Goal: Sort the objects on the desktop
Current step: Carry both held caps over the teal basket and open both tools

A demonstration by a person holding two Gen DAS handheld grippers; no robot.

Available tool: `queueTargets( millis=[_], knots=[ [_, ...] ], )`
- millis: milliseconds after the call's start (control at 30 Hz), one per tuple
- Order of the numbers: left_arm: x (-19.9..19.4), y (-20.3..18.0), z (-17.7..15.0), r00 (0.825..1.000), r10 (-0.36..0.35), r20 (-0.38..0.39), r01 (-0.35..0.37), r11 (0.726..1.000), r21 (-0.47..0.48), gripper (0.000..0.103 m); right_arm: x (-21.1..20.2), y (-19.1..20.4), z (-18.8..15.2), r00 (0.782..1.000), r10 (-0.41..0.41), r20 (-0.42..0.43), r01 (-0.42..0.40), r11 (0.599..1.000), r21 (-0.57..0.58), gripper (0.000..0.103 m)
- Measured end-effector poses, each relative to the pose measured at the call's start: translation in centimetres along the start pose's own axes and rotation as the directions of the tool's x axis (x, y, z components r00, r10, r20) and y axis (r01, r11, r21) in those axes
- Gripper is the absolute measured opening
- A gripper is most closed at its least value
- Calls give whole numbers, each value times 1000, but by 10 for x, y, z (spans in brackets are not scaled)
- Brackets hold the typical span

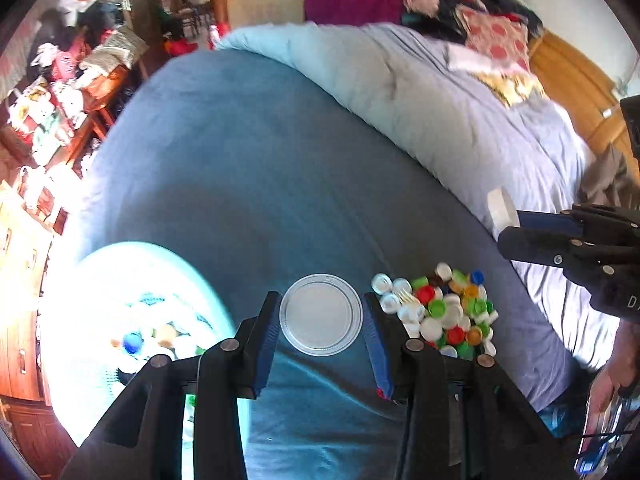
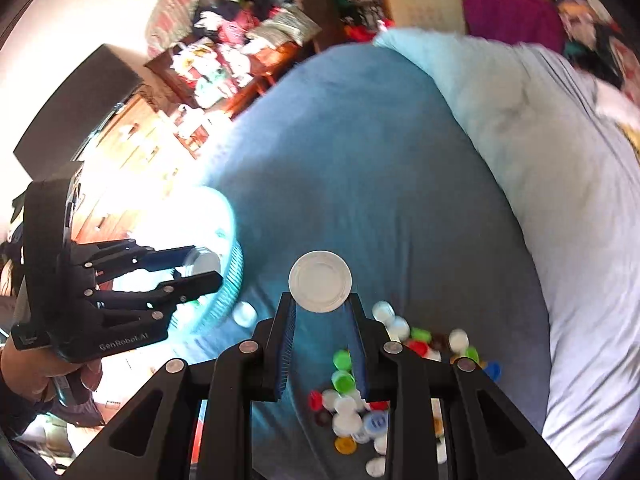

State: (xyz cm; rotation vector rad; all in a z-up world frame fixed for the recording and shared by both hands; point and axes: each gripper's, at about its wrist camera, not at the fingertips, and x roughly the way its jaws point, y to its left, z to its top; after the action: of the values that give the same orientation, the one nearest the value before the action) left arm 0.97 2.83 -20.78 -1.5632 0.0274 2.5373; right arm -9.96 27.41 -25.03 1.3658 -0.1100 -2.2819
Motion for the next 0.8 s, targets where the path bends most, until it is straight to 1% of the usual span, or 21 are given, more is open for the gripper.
queueTargets(
  millis=[133,267,367,467,667,800],
  knots=[
    [-14,32,8,999,22,33,-20,999,-47,41,-1,38,33,1000,18,21,-17,998,-67,27],
    [-27,67,9,998,45,44,-41,996,-83,41,5,78,60,999,43,26,-39,991,-128,27],
    [-32,95,5,997,61,45,-55,991,-120,41,13,108,72,998,62,17,-58,983,-172,27],
    [-44,131,-2,997,75,30,-69,984,-163,41,27,138,81,996,90,-7,-90,975,-202,28],
    [-51,191,-24,993,114,-21,-116,966,-230,41,61,202,87,986,146,-86,-164,949,-270,28],
    [-61,221,-33,991,129,-32,-133,957,-258,41,79,226,88,979,164,-118,-192,935,-299,28]
  ],
)
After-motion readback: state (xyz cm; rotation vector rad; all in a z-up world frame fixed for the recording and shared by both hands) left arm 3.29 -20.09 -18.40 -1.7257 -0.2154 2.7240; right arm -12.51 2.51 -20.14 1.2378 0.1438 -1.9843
